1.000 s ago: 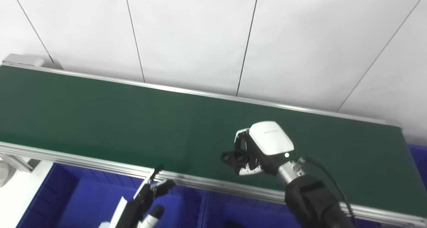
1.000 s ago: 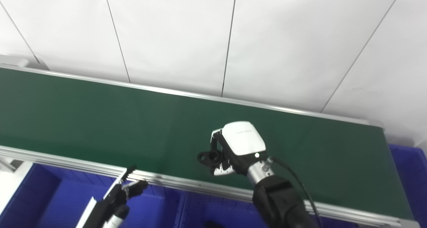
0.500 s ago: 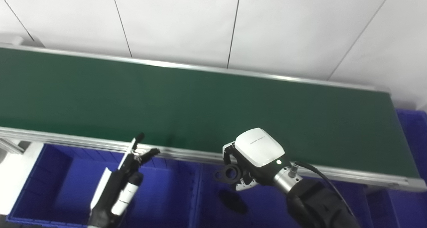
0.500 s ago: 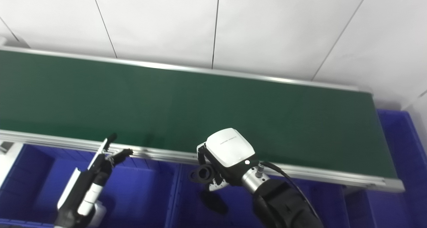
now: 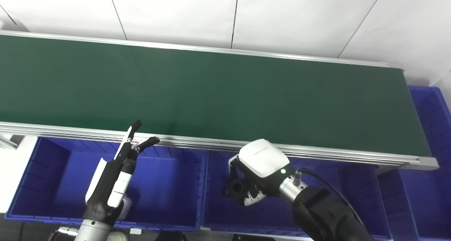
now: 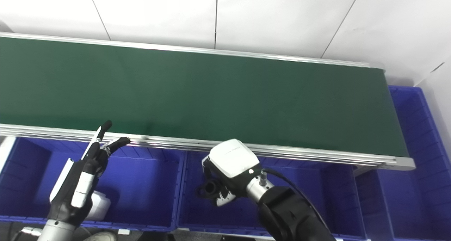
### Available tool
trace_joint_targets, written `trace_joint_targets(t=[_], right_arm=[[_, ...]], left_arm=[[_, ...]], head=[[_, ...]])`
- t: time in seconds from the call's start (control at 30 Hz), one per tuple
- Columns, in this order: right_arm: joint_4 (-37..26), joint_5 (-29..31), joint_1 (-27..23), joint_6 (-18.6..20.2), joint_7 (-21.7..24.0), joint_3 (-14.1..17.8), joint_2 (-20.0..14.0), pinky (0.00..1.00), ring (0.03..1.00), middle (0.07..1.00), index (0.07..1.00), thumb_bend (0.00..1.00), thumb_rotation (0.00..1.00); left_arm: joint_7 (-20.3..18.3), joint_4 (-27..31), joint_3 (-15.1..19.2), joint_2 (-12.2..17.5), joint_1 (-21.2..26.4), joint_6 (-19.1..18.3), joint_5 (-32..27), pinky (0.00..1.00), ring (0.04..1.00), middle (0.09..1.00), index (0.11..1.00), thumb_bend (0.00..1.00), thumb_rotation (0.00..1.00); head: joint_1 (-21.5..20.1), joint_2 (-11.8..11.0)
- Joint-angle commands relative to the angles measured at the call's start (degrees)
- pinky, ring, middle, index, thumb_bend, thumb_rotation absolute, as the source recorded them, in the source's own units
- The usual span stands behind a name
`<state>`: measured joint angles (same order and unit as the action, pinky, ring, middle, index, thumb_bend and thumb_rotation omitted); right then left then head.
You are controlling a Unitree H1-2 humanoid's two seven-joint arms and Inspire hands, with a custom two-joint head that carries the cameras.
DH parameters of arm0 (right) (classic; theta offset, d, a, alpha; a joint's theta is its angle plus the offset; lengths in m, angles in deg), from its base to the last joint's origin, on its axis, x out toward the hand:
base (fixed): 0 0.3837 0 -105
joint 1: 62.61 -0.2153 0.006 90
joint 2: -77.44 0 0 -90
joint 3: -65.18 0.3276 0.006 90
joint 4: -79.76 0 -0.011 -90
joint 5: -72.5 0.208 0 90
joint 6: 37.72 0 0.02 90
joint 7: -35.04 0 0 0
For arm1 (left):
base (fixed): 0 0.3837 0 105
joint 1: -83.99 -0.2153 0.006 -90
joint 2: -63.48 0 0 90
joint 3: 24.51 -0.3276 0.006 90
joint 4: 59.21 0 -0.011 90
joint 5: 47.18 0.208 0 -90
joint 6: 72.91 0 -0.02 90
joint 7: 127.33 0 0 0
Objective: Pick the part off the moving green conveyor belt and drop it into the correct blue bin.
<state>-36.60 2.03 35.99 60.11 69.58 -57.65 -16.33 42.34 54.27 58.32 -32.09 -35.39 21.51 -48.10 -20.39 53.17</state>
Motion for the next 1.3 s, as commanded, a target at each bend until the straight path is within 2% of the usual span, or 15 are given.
trace_joint_targets(t=[0.0, 0.1, 0.13, 0.3, 0.33, 0.4, 0.43, 0.47, 0.5, 0.53, 0.6, 0.77, 1.0, 1.13, 1.27], right_arm=[[-0.7, -0.6, -0.2, -2.2, -1.2, 0.7, 0.1, 0.10, 0.168, 0.272, 0.489, 0.51, 0.13], [0.1, -1.3, 0.1, -2.5, -2.9, 1.1, 0.1, 0.12, 0.183, 0.288, 0.489, 0.51, 0.14], [0.3, -1.6, 0.2, -2.7, -3.5, 1.2, 0.1, 0.15, 0.211, 0.324, 0.490, 0.51, 0.15], [0.3, -3.2, 0.2, -2.7, -2.8, 1.1, 0.0, 0.18, 0.257, 0.388, 0.494, 0.52, 0.17], [0.2, -3.4, 0.2, -2.6, -2.2, 1.1, 0.1, 0.19, 0.279, 0.426, 0.562, 0.71, 0.35], [0.1, -3.5, 0.4, -2.6, -1.8, 1.3, 0.0, 0.22, 0.314, 0.494, 0.647, 0.92, 0.53], [-0.2, -3.2, 0.6, -2.5, -1.4, 1.6, 0.0, 0.22, 0.320, 0.507, 0.661, 0.96, 0.56], [-0.4, -3.0, 0.6, -2.5, -1.1, 1.7, 0.0, 0.34, 0.481, 0.660, 0.706, 0.99, 0.65], [-0.6, -2.6, 0.7, -2.4, -0.6, 1.9, 0.0, 0.34, 0.481, 0.660, 0.706, 0.99, 0.65], [-0.9, -2.1, 0.8, -2.2, 0.0, 2.2, 0.2, 0.40, 0.549, 0.723, 0.733, 1.00, 0.68], [-1.3, -1.6, 0.9, -2.1, 0.8, 2.6, 0.4, 0.44, 0.609, 0.769, 0.759, 1.00, 0.70], [-1.5, -1.0, 0.7, -2.4, 2.2, 2.9, 0.7, 0.47, 0.649, 0.774, 0.794, 1.00, 0.78], [-3.6, 0.5, 1.7, -0.9, 5.6, 3.7, 2.0, 0.48, 0.643, 0.771, 0.797, 1.00, 0.78], [-6.5, 9.4, 5.8, 0.6, 1.2, 7.9, 5.7, 0.45, 0.614, 0.730, 0.761, 1.00, 0.74], [-10.6, 22.2, 12.8, 3.2, -4.0, 13.5, 12.2, 0.47, 0.591, 0.693, 0.743, 1.00, 0.79]], left_arm=[[-0.2, 2.2, 0.3, 0.6, 0.2, 0.4, -0.1, 0.95, 0.860, 0.803, 1.000, 0.61, 1.00], [-0.1, 2.1, 0.2, 0.4, 0.2, -0.1, -0.5, 0.95, 0.860, 0.801, 1.000, 0.59, 0.98], [-0.1, 2.0, 0.2, 0.4, 0.2, -0.1, -0.5, 0.96, 0.861, 0.802, 1.000, 0.58, 0.99], [-0.1, 1.9, -0.1, 0.2, 0.2, -0.2, -0.2, 0.96, 0.857, 0.802, 1.000, 0.59, 0.99], [-0.1, 1.8, -0.1, 0.2, 0.2, -0.2, -0.2, 0.96, 0.856, 0.802, 1.000, 0.58, 1.00], [-0.1, 1.7, -0.2, 0.1, 0.2, 0.0, 0.0, 0.95, 0.853, 0.804, 1.000, 0.58, 1.00], [0.0, 1.7, -0.3, 0.1, 0.1, -0.1, 0.2, 0.95, 0.853, 0.805, 1.000, 0.58, 1.00], [0.1, 1.8, -0.3, 0.0, 0.1, -0.1, 0.4, 0.95, 0.851, 0.801, 1.000, 0.58, 1.00], [0.2, 1.8, -0.4, -0.1, 0.1, -0.1, 0.6, 0.95, 0.851, 0.801, 1.000, 0.58, 1.00], [0.3, 1.8, -0.4, -0.2, 0.1, 0.0, 0.9, 0.94, 0.849, 0.800, 1.000, 0.58, 1.00], [0.4, 1.7, -0.5, -0.4, 0.1, 0.1, 1.4, 0.94, 0.848, 0.799, 1.000, 0.57, 1.00], [0.3, 1.6, -0.5, -0.6, 0.1, 0.0, 1.2, 0.94, 0.852, 0.801, 1.000, 0.57, 1.00], [0.6, 1.7, -0.8, -1.1, -0.1, 0.0, 2.5, 0.93, 0.857, 0.809, 1.000, 0.59, 1.00], [0.8, 1.5, -1.1, -1.5, -0.4, 0.5, 2.8, 0.93, 0.864, 0.819, 1.000, 0.59, 1.00], [0.5, 0.9, -1.2, -1.6, -0.8, 1.6, 2.4, 0.94, 0.874, 0.828, 1.000, 0.58, 0.99]], head=[[0.1, -0.1], [0.2, -0.2], [0.2, -0.2], [0.5, -0.5], [0.5, -0.5], [0.7, -0.6], [0.8, -0.6], [0.8, -0.6], [0.9, -0.7], [0.9, -0.7], [1.0, -0.7], [1.0, -0.7], [1.1, -1.1], [1.9, -1.6], [2.3, -2.9]])
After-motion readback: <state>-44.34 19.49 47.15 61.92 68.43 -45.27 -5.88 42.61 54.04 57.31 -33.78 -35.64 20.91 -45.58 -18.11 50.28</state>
